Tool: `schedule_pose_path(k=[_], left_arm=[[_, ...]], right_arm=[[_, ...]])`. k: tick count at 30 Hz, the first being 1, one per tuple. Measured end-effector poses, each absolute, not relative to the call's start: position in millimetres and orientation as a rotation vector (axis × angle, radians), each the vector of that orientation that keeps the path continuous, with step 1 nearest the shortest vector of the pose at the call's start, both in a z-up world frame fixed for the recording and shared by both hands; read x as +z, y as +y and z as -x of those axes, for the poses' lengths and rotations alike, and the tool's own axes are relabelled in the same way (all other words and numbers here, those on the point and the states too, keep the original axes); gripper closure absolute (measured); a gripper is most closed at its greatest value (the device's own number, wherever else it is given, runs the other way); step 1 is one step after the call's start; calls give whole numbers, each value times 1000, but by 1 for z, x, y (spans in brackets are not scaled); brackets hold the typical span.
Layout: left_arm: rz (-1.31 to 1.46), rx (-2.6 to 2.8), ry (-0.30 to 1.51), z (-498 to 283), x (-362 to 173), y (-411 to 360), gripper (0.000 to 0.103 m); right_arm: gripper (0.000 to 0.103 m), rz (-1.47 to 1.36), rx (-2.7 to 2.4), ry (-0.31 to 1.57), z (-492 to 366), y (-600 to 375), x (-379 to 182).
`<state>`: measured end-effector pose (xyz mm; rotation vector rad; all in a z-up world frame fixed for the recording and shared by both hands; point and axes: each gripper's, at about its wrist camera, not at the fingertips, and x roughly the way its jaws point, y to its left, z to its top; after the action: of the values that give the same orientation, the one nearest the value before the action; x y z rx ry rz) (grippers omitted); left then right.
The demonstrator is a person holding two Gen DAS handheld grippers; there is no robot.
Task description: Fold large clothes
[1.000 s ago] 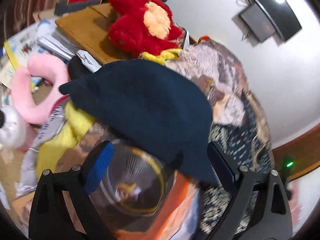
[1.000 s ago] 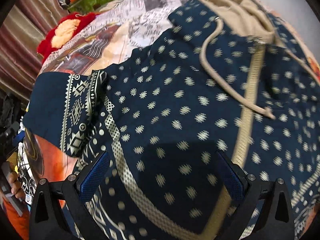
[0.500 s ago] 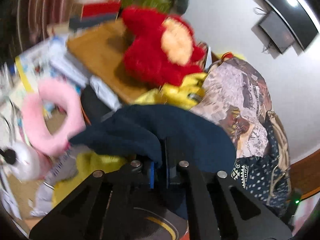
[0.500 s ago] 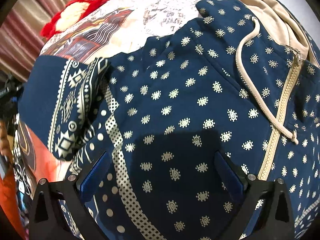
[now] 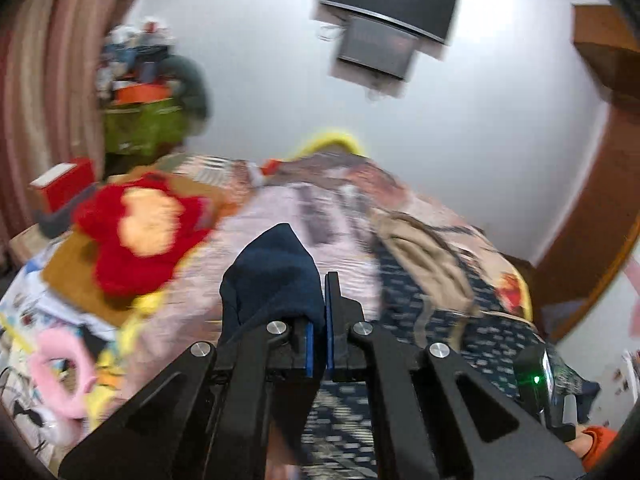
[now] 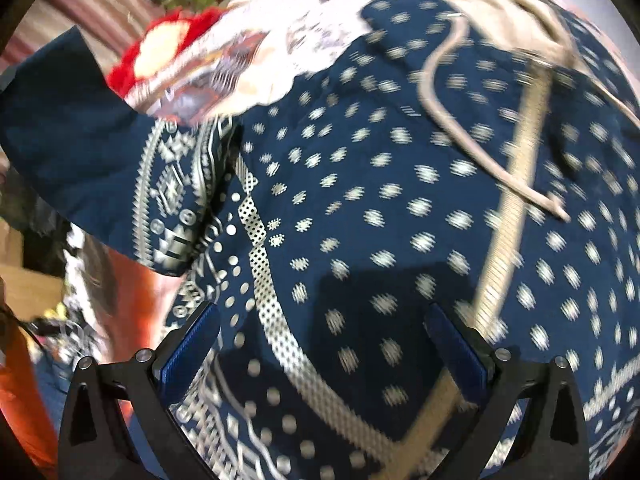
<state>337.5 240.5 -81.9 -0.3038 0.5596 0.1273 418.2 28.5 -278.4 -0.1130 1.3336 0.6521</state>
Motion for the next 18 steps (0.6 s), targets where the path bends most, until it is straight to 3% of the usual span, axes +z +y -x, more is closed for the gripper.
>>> schedule_pose_path(k=[5,9,18], left_arm=[[279,-31,651,-377,-101,164,100],[274,-158,789,-397,-146,100,100],[145,-268,1048,-394,-226,12,100]], right_arm=[[0,2,607,1281,-422,-32,-237],[0,-51,532,1228,-424,-90,-211],[0,-26,377,1156,-418,-168,-193]])
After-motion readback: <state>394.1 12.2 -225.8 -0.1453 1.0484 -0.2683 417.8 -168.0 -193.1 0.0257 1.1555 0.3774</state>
